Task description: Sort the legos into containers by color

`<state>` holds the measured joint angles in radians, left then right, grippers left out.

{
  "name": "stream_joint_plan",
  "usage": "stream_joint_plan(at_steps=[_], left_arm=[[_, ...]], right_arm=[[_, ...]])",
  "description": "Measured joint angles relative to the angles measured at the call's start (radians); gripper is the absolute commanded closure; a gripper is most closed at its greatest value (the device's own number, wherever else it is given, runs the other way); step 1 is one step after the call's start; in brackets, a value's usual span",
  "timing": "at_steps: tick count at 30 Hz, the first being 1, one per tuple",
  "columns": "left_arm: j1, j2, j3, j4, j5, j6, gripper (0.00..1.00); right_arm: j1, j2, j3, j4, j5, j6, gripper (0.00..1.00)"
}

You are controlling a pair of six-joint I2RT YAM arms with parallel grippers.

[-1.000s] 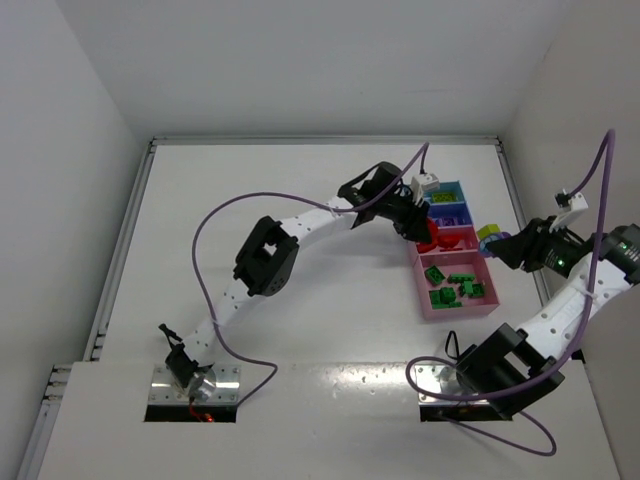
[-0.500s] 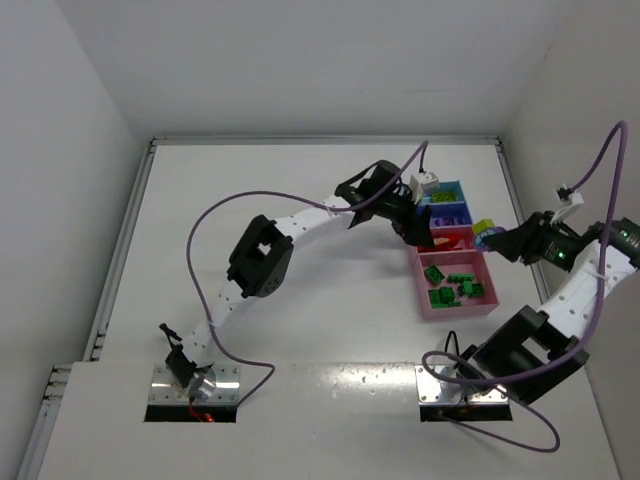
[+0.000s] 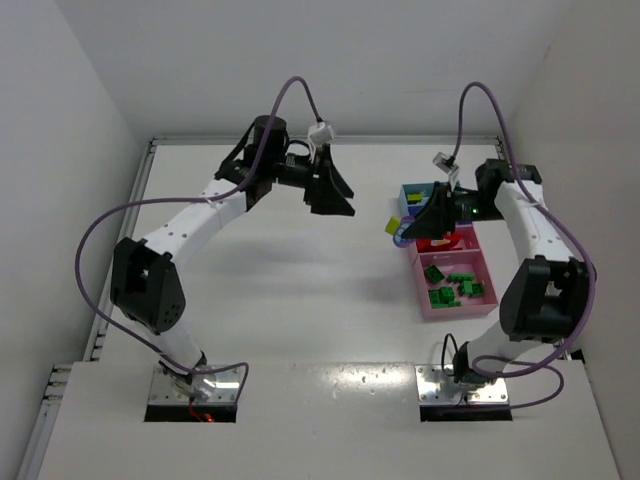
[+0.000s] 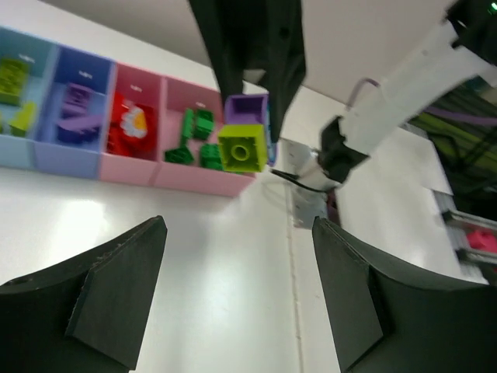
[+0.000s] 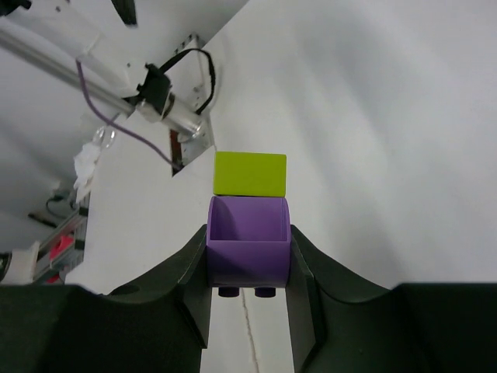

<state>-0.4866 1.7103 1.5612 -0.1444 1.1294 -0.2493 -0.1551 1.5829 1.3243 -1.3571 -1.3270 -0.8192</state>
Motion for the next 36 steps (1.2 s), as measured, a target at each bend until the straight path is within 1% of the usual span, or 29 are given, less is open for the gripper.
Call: stream_joint_plan(at_steps=[4, 8, 12, 15, 23, 31, 32, 34, 35, 36], left_arm=[[-0.014, -0.02, -0.085, -0.016, 0.058, 0.0, 0.18], [-0.039, -0.006, -0.101, -0.034, 0.102, 0.001, 0.17], [-0.071, 0.019, -0.1, -0.034, 0.152, 0.0, 0.14], [-0.091, 0.032, -0.099, -0.036, 0.172, -0.001, 0.14], [-0.108, 0.056, -0.08, -0.034, 0.177, -0.001, 0.14], [-0.143, 0.095, -0.046, -0.035, 0.172, 0.0, 0.32], [-0.146, 0.096, -0.043, -0.035, 0.171, 0.0, 0.37], [-0.15, 0.098, -0.034, -0.035, 0.171, -0.001, 0.44], [-0.152, 0.098, -0.029, -0.034, 0.171, -0.001, 0.53], [-0.154, 0.098, -0.026, -0.034, 0.171, -0.002, 0.57]], right_arm=[[0.097, 0.005, 0.032, -0.002, -0.006, -0.003, 1.0], [0.146, -0.003, 0.042, -0.005, -0.008, -0.007, 1.0], [0.171, -0.012, 0.046, -0.006, -0.006, -0.009, 1.0], [0.178, -0.015, 0.046, -0.006, -0.005, -0.01, 1.0], [0.204, -0.022, 0.046, -0.006, -0.001, -0.011, 1.0], [0.23, -0.049, 0.033, 0.004, 0.02, 0.0, 1.0], [0.232, -0.049, 0.032, 0.009, 0.02, 0.003, 1.0], [0.237, -0.049, 0.031, 0.018, 0.027, 0.008, 1.0], [0.238, -0.049, 0.031, 0.021, 0.029, 0.01, 1.0], [0.238, -0.049, 0.03, 0.026, 0.032, 0.012, 1.0]])
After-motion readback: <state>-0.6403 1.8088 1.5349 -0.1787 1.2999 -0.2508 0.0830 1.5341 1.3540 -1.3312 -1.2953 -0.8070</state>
